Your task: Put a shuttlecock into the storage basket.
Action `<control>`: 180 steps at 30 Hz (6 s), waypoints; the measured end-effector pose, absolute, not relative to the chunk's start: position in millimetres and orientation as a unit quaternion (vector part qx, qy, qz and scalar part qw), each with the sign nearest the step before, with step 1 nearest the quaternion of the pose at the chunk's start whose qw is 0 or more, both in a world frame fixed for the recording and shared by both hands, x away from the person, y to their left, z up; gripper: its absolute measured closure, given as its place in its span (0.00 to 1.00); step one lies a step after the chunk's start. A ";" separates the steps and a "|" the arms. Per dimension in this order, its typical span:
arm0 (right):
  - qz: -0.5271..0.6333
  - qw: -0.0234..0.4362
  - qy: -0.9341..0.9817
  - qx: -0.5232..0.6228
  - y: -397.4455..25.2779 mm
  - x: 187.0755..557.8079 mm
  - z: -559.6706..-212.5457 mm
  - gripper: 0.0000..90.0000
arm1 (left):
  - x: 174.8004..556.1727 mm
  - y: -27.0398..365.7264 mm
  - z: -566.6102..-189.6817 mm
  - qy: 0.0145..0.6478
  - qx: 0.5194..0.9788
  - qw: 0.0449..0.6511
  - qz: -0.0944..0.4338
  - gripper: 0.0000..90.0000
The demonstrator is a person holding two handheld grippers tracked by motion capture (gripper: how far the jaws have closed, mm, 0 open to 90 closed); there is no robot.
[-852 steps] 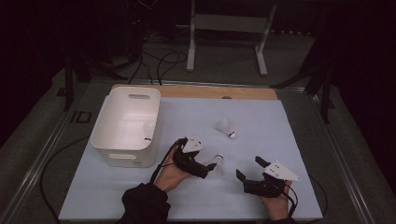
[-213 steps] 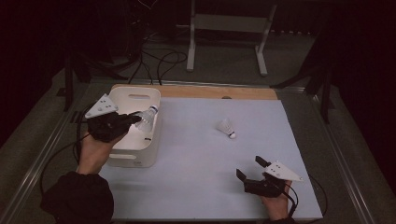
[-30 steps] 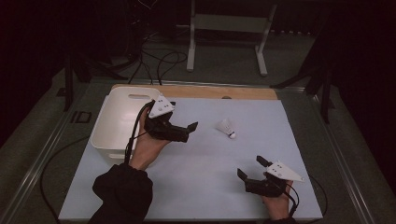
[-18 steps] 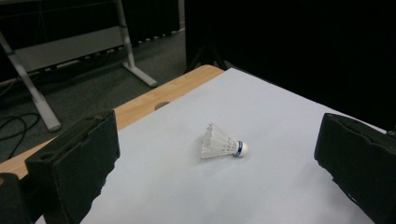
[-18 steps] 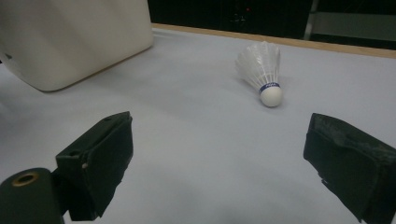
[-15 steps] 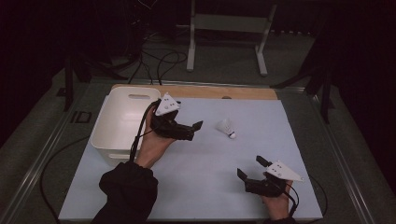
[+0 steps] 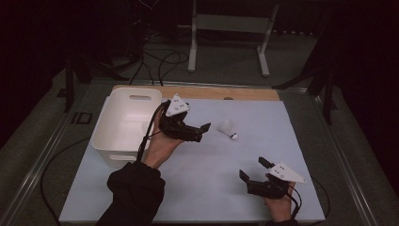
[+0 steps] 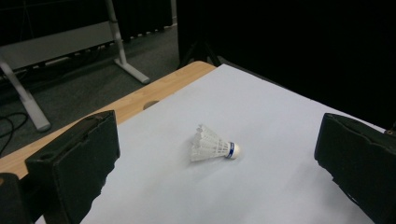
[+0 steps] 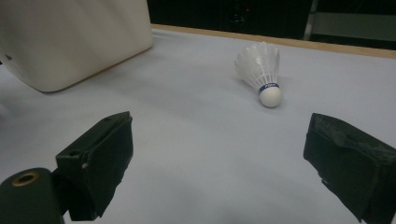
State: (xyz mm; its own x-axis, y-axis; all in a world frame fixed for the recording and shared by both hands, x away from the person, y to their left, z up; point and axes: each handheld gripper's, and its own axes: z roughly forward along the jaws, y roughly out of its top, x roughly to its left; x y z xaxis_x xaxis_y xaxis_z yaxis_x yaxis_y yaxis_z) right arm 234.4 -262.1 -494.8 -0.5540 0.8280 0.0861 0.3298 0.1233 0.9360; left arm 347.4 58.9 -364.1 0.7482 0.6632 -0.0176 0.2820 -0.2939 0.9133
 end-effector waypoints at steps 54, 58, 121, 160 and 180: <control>0.523 0.243 0.707 0.409 -265.8 234.1 -493.5 0.09 | 375.5 11.3 -381.8 0.285 0.786 0.525 0.158 0.01; 0.524 0.243 0.707 0.409 -266.1 234.3 -493.5 0.09 | 378.3 9.2 -383.2 0.282 0.787 0.525 0.158 0.01; 0.526 0.244 0.704 0.409 -268.3 234.1 -492.6 0.09 | 410.2 -15.5 -415.2 0.287 0.798 0.509 0.147 0.01; 0.526 0.245 0.704 0.409 -269.1 234.2 -492.4 0.09 | 420.8 -20.5 -433.4 0.288 0.810 0.490 0.145 0.01; 0.527 0.244 0.705 0.407 -268.9 234.4 -492.7 0.09 | 426.2 -21.2 -441.6 0.293 0.813 0.482 0.143 0.01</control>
State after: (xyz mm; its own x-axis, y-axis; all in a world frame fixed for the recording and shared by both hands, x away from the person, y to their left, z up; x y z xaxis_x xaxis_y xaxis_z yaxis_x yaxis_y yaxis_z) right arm 234.4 -268.9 -492.7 -0.5490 0.8316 0.0841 0.3166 0.1138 0.9417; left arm 426.2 -21.2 -441.6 0.7878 0.6139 -0.0496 0.3386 -0.3644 0.8675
